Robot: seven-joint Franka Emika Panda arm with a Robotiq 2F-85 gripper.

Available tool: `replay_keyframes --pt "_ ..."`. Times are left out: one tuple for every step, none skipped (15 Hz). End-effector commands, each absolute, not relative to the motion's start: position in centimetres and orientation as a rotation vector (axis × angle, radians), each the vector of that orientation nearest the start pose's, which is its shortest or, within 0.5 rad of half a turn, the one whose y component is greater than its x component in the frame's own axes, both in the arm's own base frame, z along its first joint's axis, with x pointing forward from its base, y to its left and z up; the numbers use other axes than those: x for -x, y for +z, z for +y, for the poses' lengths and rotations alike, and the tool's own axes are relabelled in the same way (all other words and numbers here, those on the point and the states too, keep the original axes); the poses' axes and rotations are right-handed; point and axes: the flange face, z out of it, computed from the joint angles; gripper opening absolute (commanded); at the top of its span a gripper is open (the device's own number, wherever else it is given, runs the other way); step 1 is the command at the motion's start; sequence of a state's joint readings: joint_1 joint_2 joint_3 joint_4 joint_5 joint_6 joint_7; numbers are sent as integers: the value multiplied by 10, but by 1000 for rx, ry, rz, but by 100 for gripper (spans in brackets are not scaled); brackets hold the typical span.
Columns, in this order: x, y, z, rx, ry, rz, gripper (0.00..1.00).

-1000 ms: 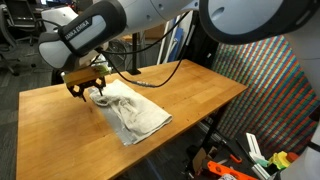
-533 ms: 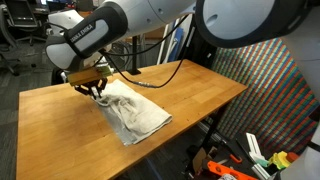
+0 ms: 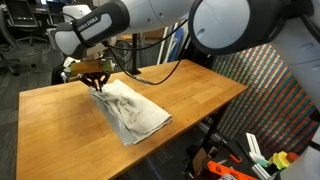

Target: Fold the towel

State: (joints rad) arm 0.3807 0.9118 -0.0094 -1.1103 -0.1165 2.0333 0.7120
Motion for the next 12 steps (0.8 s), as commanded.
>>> replay_keyframes --pt "-740 281 268 3103 -75 641 15" --pt "-742 283 266 3085 -63 683 14" --pt "-745 285 265 3066 -51 721 14" --pt "-747 285 264 3050 -44 755 13" --pt "-747 285 263 3043 -29 773 14" --pt "-746 285 263 3048 13 778 23" --pt "-741 286 265 3059 65 736 39" --pt "-737 285 267 3072 93 683 40" --pt "-732 286 271 3095 103 641 48" --pt "-727 287 276 3115 103 599 55" --pt "-724 288 283 3130 87 559 62" --pt "-722 288 288 3138 82 527 70"
